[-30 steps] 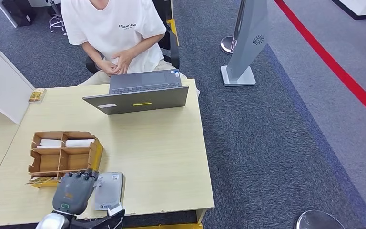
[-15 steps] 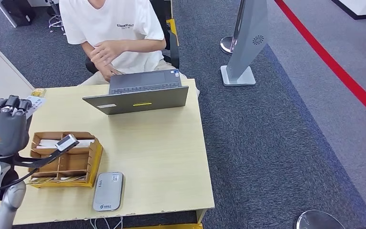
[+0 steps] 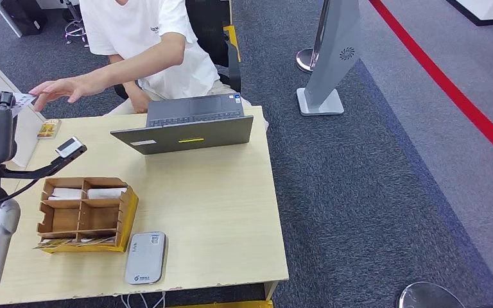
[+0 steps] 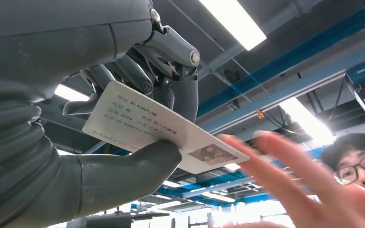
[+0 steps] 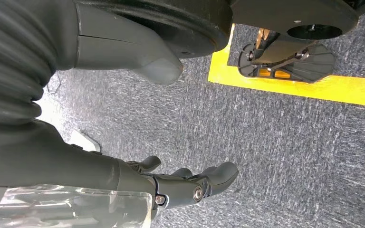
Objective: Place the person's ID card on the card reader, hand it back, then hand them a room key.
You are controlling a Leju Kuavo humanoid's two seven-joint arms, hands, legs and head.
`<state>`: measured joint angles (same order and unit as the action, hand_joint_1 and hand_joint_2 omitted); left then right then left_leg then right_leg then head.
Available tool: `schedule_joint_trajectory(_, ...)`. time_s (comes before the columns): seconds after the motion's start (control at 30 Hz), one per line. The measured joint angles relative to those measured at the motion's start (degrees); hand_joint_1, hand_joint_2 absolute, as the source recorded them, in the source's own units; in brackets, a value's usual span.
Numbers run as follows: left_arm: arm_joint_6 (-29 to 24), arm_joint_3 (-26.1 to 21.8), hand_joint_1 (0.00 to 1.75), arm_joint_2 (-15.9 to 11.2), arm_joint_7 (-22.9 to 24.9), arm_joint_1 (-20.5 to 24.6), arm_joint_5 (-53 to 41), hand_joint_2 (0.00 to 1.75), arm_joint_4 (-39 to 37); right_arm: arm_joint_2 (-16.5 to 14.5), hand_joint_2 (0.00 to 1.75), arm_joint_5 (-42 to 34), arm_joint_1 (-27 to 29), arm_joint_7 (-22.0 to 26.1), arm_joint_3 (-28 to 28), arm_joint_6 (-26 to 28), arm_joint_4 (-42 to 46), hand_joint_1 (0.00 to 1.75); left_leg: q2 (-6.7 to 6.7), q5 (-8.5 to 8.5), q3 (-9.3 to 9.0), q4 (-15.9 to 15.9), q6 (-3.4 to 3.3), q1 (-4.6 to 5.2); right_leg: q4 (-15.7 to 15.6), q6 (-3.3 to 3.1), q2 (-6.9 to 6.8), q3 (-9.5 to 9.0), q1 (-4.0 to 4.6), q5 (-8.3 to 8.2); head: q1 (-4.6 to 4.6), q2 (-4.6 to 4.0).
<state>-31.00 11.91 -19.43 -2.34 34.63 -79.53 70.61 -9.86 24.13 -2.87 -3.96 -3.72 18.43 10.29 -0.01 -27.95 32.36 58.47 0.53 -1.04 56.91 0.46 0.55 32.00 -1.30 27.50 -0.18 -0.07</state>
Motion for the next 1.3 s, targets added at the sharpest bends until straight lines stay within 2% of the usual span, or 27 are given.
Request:
schedule_joint_trajectory(0.2,0.2,0.0,1.75,0.1,0.1,1.2,-0.3,1.75,-1.4,0.0,1.75,0.1,0.0,0.0,0.0,0.0,0.0,0.00,-0.02,0.01,0.03,0.0,0.00,-0.02,0.0,0.00,-0.02,0.00,0.01,0.00,0.03,0.00)
schedule_joint_trajectory(0.33,0.8,0.1,1.75,0.5,0.7,6.7,-1.0,1.75,-7.9,0.1,1.75,0.4,-0.1,0.0,0.1,-0.2,0.0,0.00,0.00,0.01,0.05,0.0,-0.01,-0.01,0.0,0.00,0.02,0.01,0.02,-0.01,0.04,0.00)
schedule_joint_trajectory(0.47,1.9,0.1,0.00,0.9,1.3,8.7,0.7,1.75,-10.6,0.1,1.75,0.4,-0.1,0.0,0.1,0.0,0.0,0.00,0.05,-0.01,0.05,0.0,0.00,-0.01,0.0,0.00,0.09,0.04,0.01,-0.01,0.02,0.01)
schedule_joint_trajectory(0.73,2.2,0.1,0.00,0.8,1.9,8.2,1.7,1.75,-10.5,0.1,1.75,0.3,-0.1,0.2,0.1,0.2,0.0,0.00,0.05,0.00,0.04,0.0,0.00,-0.01,0.0,0.00,0.08,0.02,0.01,-0.01,0.02,0.01)
schedule_joint_trajectory(0.97,2.3,0.2,0.00,1.1,2.1,4.6,3.8,1.75,-8.0,0.1,1.75,-0.1,-0.1,0.2,0.0,0.4,0.0,0.00,0.05,-0.01,0.05,0.0,0.00,0.00,0.0,0.00,0.09,0.02,0.01,-0.01,0.01,0.01)
schedule_joint_trajectory(1.03,2.3,0.3,0.00,1.3,1.8,2.3,4.6,1.75,-5.3,0.1,1.75,-0.5,-0.1,0.1,0.0,0.8,0.0,0.00,0.06,-0.02,0.04,0.0,-0.01,0.01,0.0,0.01,0.09,0.02,0.00,0.00,0.02,0.01)
schedule_joint_trajectory(1.3,4.3,3.4,0.00,2.6,1.6,-11.7,4.1,1.75,10.6,0.1,1.75,-2.0,0.0,-0.6,-1.4,1.9,0.0,0.00,0.08,-0.06,0.06,0.0,-0.05,0.03,0.0,0.02,0.10,0.04,-0.01,0.02,0.02,0.00)
